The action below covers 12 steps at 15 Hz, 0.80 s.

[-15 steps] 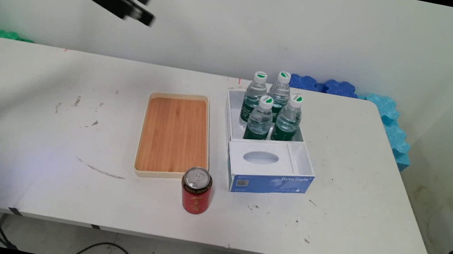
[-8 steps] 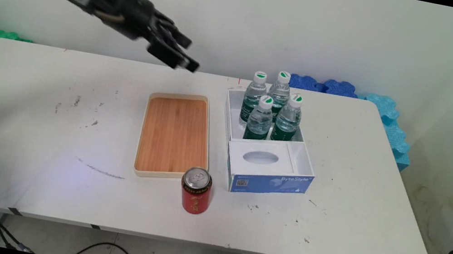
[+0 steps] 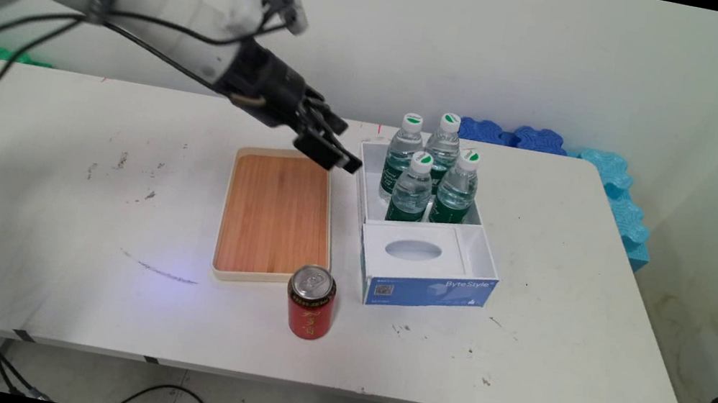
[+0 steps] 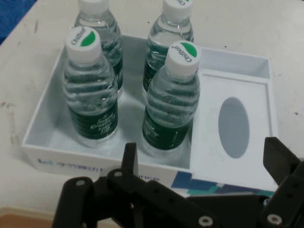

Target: Pick up the green bottle from the white box

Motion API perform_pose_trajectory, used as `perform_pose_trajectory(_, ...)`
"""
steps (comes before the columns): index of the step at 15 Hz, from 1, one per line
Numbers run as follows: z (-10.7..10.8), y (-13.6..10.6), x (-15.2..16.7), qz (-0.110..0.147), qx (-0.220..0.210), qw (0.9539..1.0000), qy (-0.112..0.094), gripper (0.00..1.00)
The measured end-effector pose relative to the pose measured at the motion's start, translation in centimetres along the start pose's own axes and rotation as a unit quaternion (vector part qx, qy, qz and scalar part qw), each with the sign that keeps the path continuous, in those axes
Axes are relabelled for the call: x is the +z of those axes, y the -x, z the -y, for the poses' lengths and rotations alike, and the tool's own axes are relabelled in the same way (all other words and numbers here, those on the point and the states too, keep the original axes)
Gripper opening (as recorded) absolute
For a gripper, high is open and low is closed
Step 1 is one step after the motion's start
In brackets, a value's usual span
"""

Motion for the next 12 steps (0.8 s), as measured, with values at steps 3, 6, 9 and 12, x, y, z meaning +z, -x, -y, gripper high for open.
perform_pose_trajectory(3,0.2,0.3,2.4,0.000,0.005,1.0000,0.003,1.00)
perform_pose_trajectory(6,0.4,0.5,4.4,-0.001,0.010,0.9999,0.005,1.00)
perform_pose_trajectory(9,0.6,0.7,6.6,-0.005,0.016,0.9998,0.006,1.00)
perform_pose_trajectory(12,0.9,0.9,8.1,-0.010,0.019,0.9998,0.004,1.00)
